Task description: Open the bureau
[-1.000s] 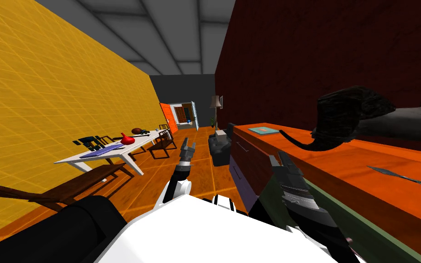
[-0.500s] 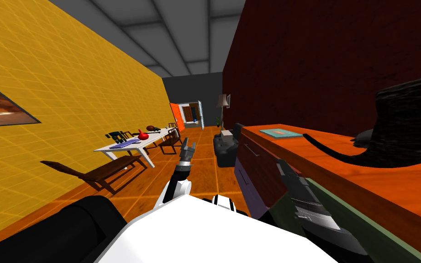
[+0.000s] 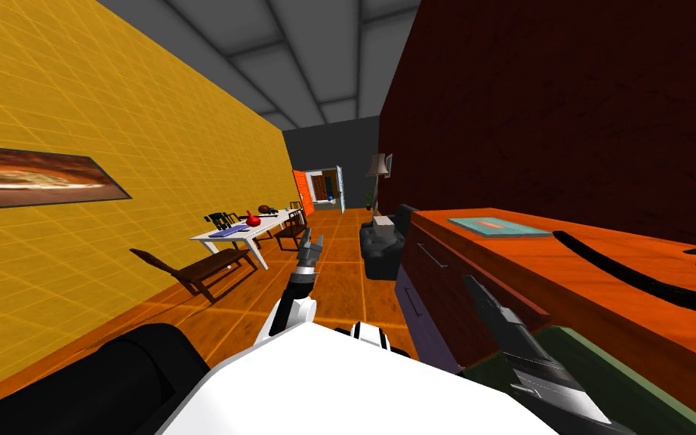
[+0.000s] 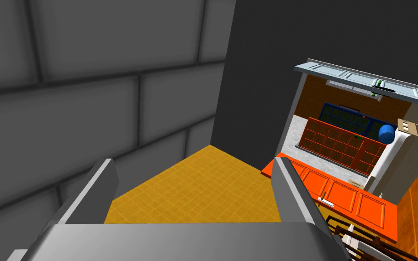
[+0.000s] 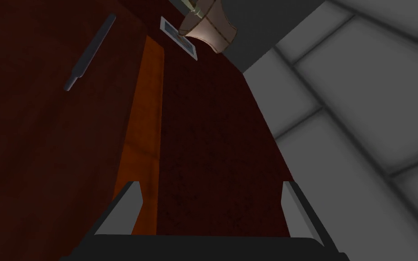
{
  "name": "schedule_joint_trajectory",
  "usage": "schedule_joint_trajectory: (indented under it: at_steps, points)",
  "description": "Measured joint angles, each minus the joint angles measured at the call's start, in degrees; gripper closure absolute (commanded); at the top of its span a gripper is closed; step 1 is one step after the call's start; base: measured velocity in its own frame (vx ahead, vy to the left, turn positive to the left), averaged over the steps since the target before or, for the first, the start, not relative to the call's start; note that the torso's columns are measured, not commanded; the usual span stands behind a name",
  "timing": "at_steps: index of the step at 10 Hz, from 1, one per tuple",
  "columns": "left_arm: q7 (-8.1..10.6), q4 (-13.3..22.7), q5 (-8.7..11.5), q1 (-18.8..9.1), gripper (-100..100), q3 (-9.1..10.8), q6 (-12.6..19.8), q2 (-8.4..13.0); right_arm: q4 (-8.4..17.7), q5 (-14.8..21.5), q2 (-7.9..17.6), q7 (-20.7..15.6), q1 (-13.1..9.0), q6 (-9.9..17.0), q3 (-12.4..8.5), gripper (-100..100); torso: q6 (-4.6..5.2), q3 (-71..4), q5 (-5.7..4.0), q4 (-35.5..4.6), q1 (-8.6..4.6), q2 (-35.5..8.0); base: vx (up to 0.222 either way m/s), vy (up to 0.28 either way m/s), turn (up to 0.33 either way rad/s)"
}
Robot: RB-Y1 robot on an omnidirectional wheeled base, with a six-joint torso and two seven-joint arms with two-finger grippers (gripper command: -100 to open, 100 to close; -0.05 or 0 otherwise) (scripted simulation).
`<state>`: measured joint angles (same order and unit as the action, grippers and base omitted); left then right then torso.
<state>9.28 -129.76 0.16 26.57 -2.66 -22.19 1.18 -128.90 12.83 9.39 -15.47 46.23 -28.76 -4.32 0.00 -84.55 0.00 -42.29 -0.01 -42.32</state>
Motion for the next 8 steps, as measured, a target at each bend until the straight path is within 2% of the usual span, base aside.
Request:
schedule_joint_trajectory:
  at_steps: [8]
  points:
    - [0.00, 0.0, 0.0, 0.0, 0, 0.00, 0.0, 0.0, -0.9, 5.6, 0.4, -10.9, 8.8, 1.0, -3.7, -100, -0.01, 0.0, 0.00, 0.0, 0.00, 0.1, 0.035, 0.008, 0.164]
